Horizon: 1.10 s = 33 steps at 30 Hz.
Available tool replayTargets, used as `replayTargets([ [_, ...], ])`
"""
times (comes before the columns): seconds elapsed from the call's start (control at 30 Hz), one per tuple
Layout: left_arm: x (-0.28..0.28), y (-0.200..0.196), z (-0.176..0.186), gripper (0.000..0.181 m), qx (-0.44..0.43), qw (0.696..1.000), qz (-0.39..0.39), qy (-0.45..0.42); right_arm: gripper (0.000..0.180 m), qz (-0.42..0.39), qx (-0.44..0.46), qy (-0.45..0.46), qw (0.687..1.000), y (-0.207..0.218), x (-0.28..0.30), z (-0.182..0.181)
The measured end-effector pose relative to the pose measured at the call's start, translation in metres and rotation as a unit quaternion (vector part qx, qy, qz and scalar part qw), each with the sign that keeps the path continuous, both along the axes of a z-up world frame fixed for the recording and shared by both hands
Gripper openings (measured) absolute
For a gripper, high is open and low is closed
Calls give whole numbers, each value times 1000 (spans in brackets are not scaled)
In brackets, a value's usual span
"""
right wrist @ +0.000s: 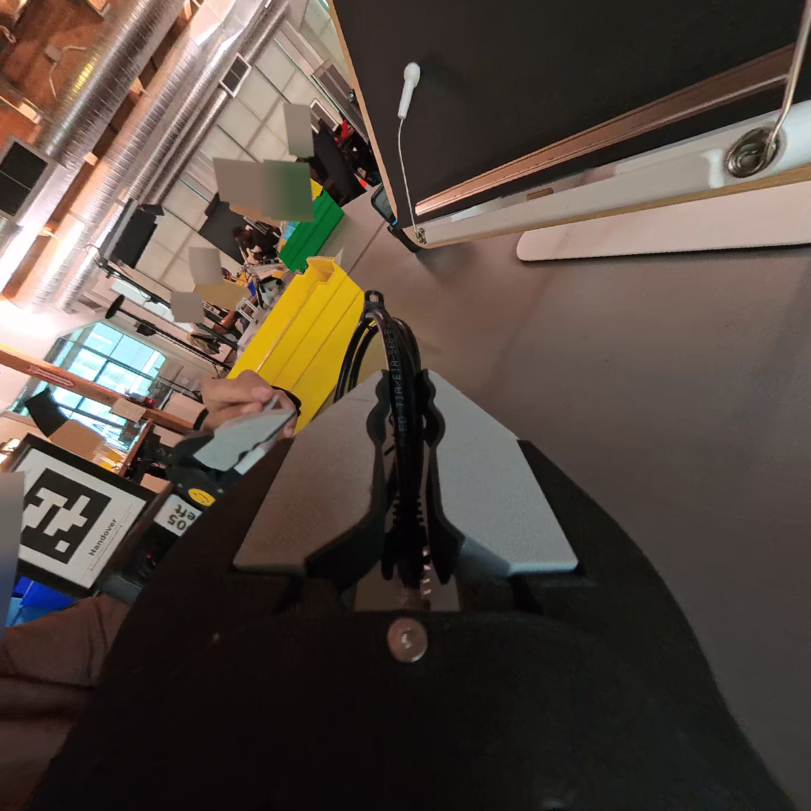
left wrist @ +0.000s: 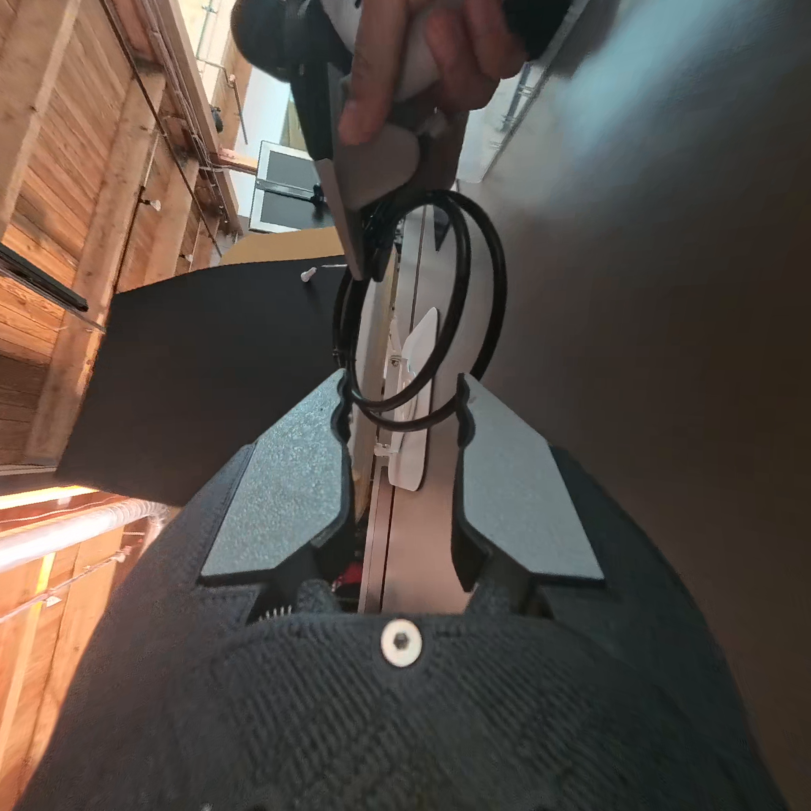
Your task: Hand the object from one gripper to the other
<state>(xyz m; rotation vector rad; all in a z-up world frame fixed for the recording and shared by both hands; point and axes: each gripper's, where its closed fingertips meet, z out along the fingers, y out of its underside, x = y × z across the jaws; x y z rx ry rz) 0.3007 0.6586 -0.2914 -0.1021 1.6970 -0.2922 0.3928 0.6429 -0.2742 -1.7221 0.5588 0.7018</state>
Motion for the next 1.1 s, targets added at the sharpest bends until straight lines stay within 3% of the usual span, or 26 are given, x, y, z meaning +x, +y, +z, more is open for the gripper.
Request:
replayTargets([
  [0.13,2,10,-3,56,18,1000,22,5,9,-26,43,20,999,-12,16,17],
  [0.23,1,9,9,58,10,999,21,-24,9,-30,21,2,999,-11,16,10],
  [0.4,5,1,-1,56,40,999,18,-20,9,17,20,33,999,5,-10,4],
  [0.47,7,-2,-1,44,53,998,20,-30,12,29,-3,15,999,10,-19,-5],
  [0.5,7,-5,1,31,56,998,14,-38,15,34,-14,1,999,12,-23,-9],
  [0.53,5,-8,4,5,54,997,7,-46,18,40,-15,-10,999,12,-26,-10],
  [0.6,4,-8,16,1,24,998,7,-55,23,49,7,-23,998,10,-27,0],
  [0.7,-2,-1,41,0,-151,988,-13,-41,31,52,121,-35,991,-5,-21,47],
  [0.83,-3,27,58,0,-400,916,-38,16,54,24,224,-84,971,-28,-12,90],
  [0.97,3,56,55,0,-601,793,-43,92,75,56,175,-127,975,-20,-23,76],
  [1.1,5,70,56,0,-724,674,-70,125,83,122,135,-169,969,-5,-53,54],
])
